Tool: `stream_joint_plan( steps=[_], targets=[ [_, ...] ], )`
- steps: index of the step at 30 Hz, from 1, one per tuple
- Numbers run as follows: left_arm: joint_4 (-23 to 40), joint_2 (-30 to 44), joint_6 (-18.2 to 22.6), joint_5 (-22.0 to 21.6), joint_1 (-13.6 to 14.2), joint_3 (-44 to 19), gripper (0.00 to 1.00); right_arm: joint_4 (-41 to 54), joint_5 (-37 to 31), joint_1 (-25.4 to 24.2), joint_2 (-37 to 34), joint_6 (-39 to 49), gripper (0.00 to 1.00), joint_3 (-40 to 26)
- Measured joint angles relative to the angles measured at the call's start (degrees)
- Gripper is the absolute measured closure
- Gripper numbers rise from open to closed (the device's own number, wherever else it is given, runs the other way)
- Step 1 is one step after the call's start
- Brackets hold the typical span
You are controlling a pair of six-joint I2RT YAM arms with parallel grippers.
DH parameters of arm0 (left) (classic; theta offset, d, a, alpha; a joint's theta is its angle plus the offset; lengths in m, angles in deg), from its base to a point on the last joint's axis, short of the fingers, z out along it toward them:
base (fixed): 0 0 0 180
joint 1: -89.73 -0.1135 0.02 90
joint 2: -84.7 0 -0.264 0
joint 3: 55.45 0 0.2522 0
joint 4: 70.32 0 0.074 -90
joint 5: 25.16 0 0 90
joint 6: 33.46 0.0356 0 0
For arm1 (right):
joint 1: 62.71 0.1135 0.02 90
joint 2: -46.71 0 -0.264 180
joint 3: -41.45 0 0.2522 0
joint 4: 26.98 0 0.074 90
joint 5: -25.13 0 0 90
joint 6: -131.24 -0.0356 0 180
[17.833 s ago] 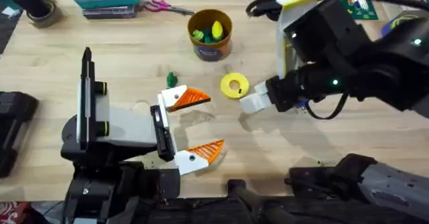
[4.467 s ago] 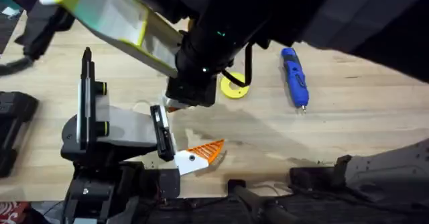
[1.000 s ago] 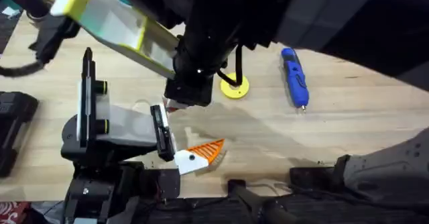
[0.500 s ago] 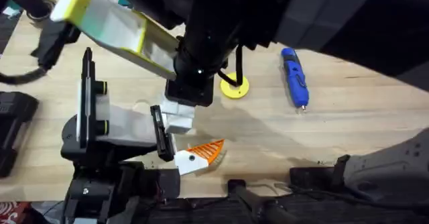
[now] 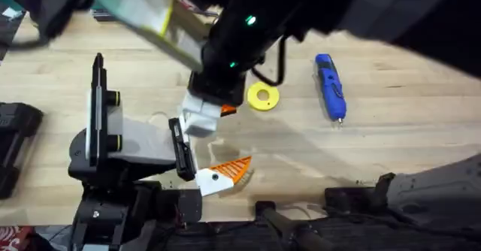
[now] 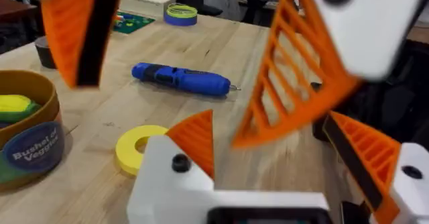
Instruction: Pick up the gripper from the table and insert it into the empty holder that is missing its gripper. Then pick up a screw, insert it into the mounting hole, and use the screwdriver to tighten it. Finally, clean up the table by picking up the vegetable and placing it into the bucket.
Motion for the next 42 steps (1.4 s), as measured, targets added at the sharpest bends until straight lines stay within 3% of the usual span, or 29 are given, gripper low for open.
stream_joint_plan(
  steps=[9,19,25,26,35,42],
  targets=[
    [0.0,0.0,0.0,0.0,0.0,0.0,0.015,1.72,0.18,-4.68,6.42,-2.54,0.006,0.0],
    [0.0,0.0,0.0,0.0,0.0,0.0,0.015,4.0,0.22,-7.62,8.84,-2.78,0.006,0.48],
    [0.0,0.0,0.0,0.0,0.0,0.0,0.015,-0.39,0.68,-8.53,14.16,-3.1,0.006,7.98],
    [0.0,0.0,0.0,0.0,0.0,0.0,0.015,-1.01,1.89,-9.3,17.15,-3.17,0.006,12.23],
    [0.0,0.0,0.0,0.0,0.0,0.0,0.015,-1.09,7.03,-13.02,25.22,-1.82,0.006,24.22],
    [0.0,0.0,0.0,0.0,0.0,0.0,0.015,-1.18,12.94,-20.01,30.81,3.73,0.005,30.52]
  ],
)
